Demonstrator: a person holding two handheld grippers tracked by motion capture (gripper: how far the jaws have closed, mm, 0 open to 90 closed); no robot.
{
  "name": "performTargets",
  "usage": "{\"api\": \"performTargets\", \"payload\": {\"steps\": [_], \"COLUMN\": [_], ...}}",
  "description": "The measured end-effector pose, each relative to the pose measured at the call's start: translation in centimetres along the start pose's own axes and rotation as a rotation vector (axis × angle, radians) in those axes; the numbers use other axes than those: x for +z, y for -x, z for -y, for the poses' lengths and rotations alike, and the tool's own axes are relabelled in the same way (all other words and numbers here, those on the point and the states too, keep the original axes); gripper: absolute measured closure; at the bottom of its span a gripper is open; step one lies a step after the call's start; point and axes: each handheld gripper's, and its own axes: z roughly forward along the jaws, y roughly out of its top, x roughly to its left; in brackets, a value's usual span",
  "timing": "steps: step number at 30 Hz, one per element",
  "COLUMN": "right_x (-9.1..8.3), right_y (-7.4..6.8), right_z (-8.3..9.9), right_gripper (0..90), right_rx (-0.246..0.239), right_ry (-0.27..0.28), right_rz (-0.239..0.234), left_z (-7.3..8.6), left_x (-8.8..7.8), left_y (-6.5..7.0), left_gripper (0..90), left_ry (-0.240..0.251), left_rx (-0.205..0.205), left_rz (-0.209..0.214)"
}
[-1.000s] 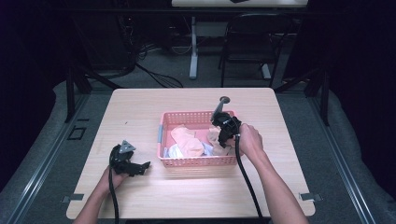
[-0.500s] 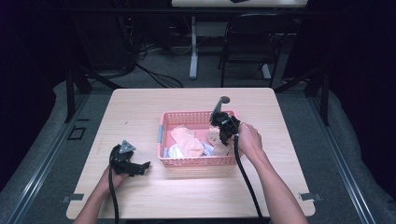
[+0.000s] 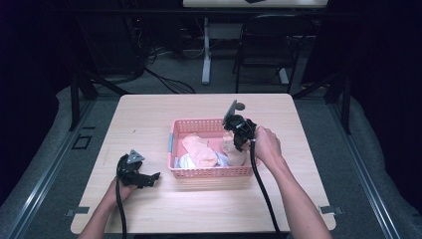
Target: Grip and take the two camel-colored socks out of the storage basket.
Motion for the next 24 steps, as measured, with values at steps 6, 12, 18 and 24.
{"api": "performTargets", "payload": {"steps": [6, 12, 18, 24], "right_x": [-1.8, -3.4, -4.9, -6.2], "right_y": [0.1, 0.1, 0.0, -0.3], "right_z": [0.1, 0.3, 0.2, 0.1], "right_gripper": [83.3, 83.4, 83.4, 83.5], "right_rx": [-0.003, -0.003, -0.014, -0.026], "right_ry": [0.029, 0.049, 0.062, 0.081], "right_rz": [0.011, 0.002, 0.015, 0.019], "left_z": [0.0, 0.0, 0.0, 0.0], "left_x": [0.0, 0.0, 0.0, 0.0], "left_y": [0.0, 0.0, 0.0, 0.0], "left_gripper": [0.0, 0.0, 0.0, 0.0], "left_ry": [0.0, 0.0, 0.0, -0.001], "left_rx": [0.0, 0.003, 0.001, 0.003], "left_rz": [0.0, -0.001, -0.001, -0.001]}}
